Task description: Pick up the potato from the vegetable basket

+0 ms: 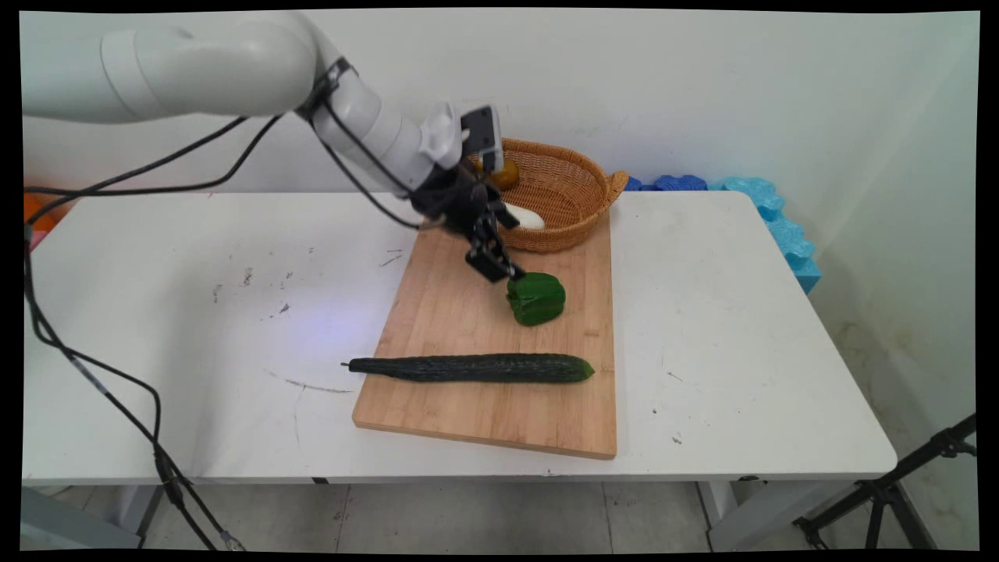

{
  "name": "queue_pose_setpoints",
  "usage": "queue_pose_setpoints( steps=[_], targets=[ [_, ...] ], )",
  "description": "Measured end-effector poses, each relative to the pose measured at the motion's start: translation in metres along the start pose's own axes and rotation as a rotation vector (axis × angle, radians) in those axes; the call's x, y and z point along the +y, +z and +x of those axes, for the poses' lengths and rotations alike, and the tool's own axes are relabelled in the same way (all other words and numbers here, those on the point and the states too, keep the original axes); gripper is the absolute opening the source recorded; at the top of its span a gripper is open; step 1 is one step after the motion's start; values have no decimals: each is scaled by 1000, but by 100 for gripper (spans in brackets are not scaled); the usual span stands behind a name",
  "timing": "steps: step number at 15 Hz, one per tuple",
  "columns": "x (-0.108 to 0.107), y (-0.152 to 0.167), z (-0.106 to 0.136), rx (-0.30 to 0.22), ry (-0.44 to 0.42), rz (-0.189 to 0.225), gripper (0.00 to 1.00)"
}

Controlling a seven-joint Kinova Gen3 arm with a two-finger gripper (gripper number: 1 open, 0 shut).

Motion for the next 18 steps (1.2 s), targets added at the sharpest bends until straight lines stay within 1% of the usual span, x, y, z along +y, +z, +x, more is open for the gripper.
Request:
queue_pose_setpoints(
  steps=[1,4,5,9,13,16,18],
  targets=[
    [-7,-1,2,-2,4,10,100],
    [-41,-3,8,-12,24,61,100],
    [-48,-2,9,-15,29,71,100],
    [-91,4,12,-40,64,130,100],
    [-124,12,11,-65,92,169,100],
    [-154,24,8,-89,123,196,100],
    [-168,31,5,-101,138,207,100]
  ],
)
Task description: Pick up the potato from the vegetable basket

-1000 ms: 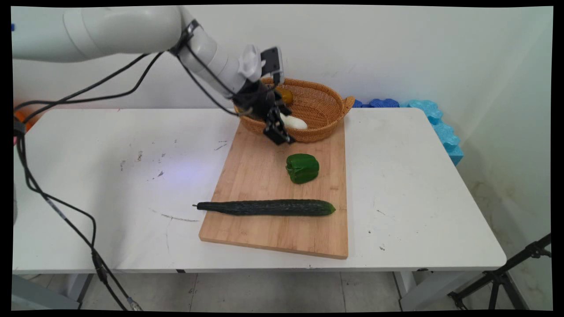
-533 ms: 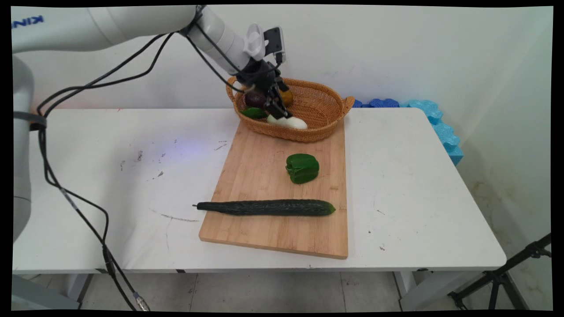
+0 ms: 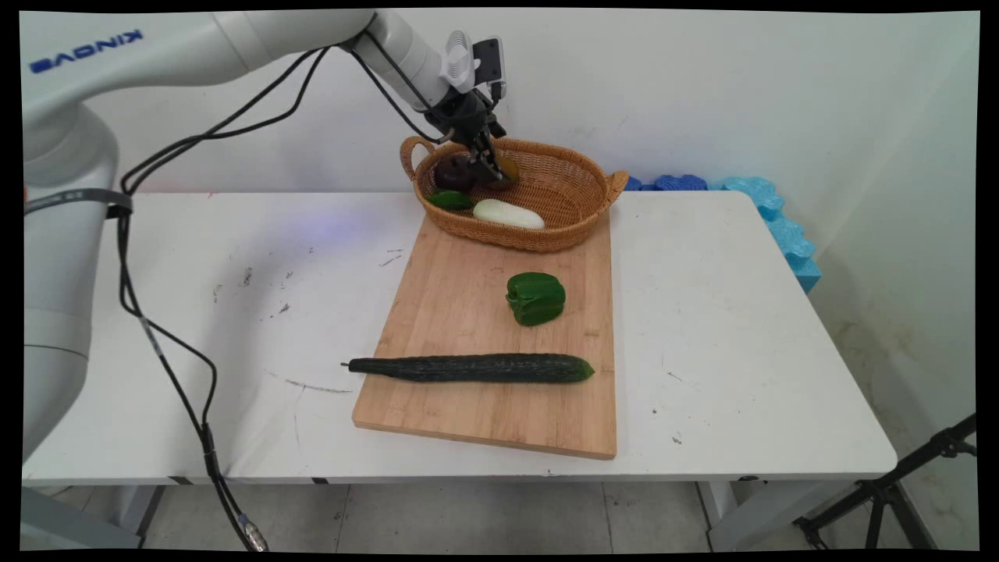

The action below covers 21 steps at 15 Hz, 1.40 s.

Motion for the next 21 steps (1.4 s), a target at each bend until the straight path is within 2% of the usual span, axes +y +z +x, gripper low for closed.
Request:
queue_pose_setpoints(
  steps=[5,10,21],
  targets=[
    [-26,27,-9,-30,38,21,100],
    [-40,54,-17,-53,66,23,100],
    [-50,95,-32,-78,93,-2,100]
  ],
)
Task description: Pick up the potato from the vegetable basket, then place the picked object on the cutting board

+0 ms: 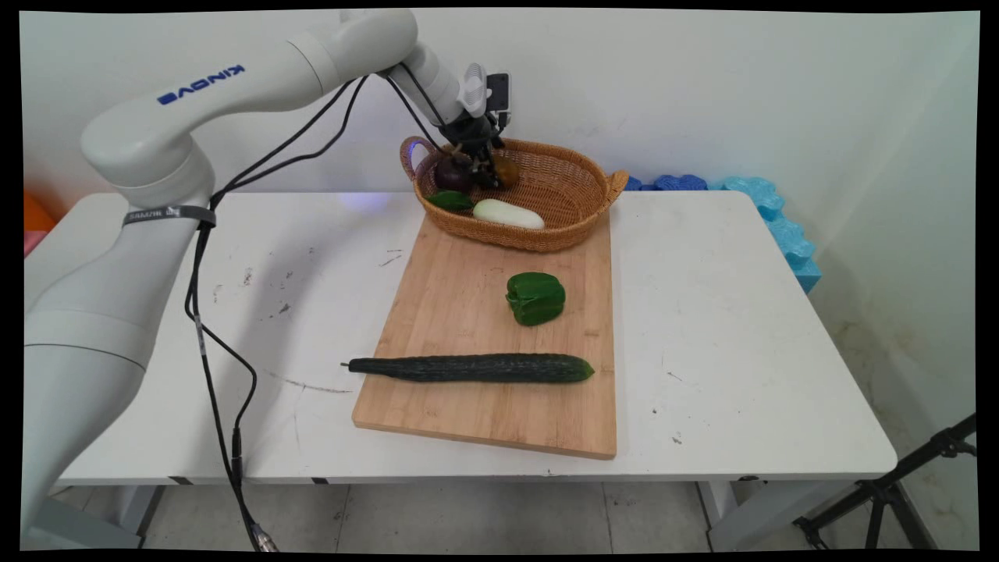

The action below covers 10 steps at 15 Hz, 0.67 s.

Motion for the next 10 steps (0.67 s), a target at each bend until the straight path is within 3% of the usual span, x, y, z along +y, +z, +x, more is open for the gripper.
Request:
queue_pose_setpoints(
  steps=[1,10],
  targets=[
    [0,2,0,0,1,-4,0],
    [11,-2,6,14,6,-21,0]
  ],
)
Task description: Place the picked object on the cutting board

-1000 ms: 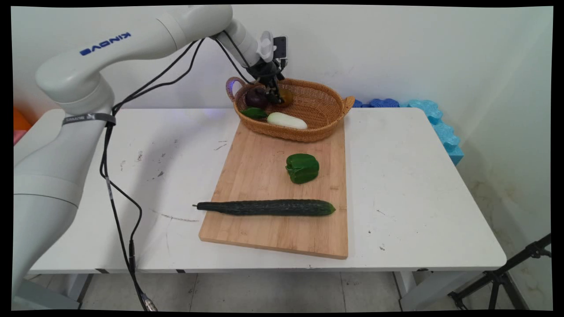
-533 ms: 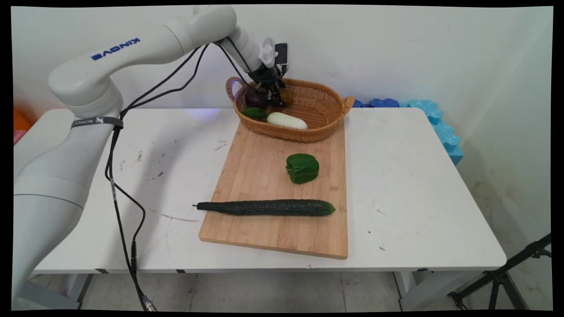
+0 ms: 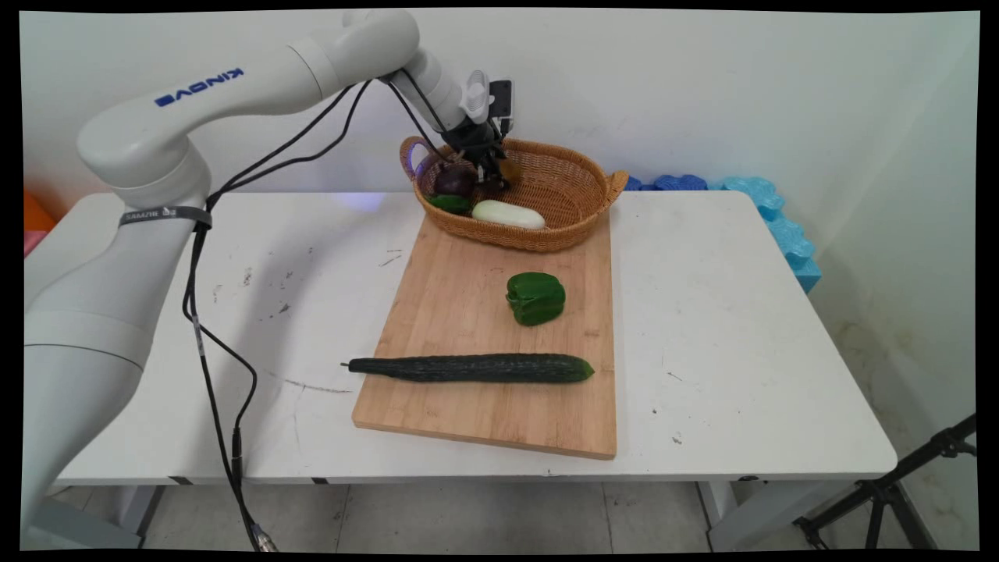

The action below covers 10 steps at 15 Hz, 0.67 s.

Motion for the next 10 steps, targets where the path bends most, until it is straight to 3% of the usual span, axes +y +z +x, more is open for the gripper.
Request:
queue_pose_setpoints(
  steps=[5,10],
  targets=[
    [8,-33,12,24,-25,21,0],
    [31,-84,16,42,-127,39,0]
  ],
)
